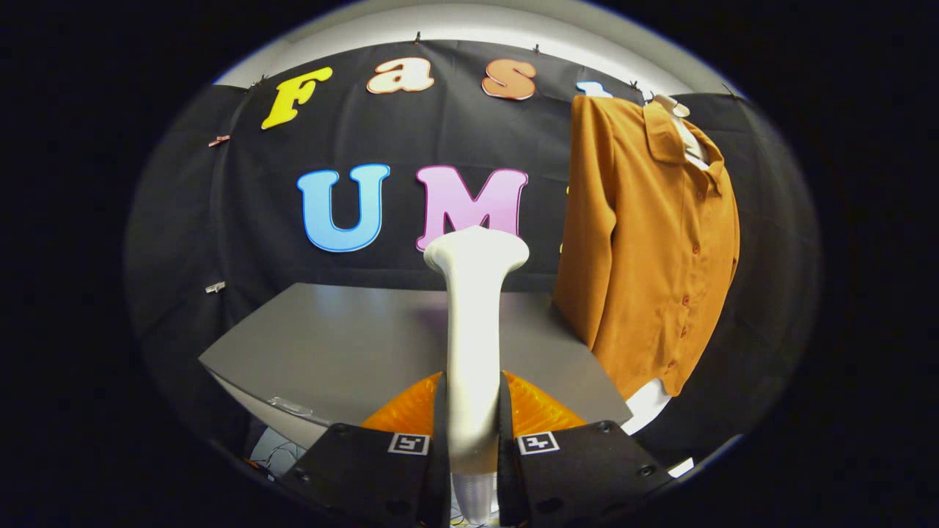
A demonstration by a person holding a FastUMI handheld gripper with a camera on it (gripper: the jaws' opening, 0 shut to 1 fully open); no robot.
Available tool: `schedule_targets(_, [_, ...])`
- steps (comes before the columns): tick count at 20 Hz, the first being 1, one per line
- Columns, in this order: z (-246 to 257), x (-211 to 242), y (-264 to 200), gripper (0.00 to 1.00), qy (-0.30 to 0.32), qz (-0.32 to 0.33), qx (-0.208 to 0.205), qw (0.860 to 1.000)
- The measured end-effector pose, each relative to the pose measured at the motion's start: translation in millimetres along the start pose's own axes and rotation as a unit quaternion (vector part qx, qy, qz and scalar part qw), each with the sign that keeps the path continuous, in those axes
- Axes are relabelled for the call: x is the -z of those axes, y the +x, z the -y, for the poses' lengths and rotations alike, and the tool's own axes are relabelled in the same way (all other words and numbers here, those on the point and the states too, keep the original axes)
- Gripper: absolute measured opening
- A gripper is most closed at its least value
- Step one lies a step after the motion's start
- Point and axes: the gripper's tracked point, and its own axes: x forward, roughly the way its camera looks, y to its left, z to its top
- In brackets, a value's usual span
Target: Iron the clothes twice with a garment steamer, once on the left side and once on the right side.
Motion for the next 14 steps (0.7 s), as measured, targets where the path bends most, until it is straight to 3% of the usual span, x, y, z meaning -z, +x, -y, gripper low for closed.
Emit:
schedule_targets(8, [54.2,-68.9,-64.8,0.29,0.002,0.102,0.000,0.995])
schedule_targets(14, [123.7,-104.2,-74.6,0.28,0.013,0.170,0.032,0.985])
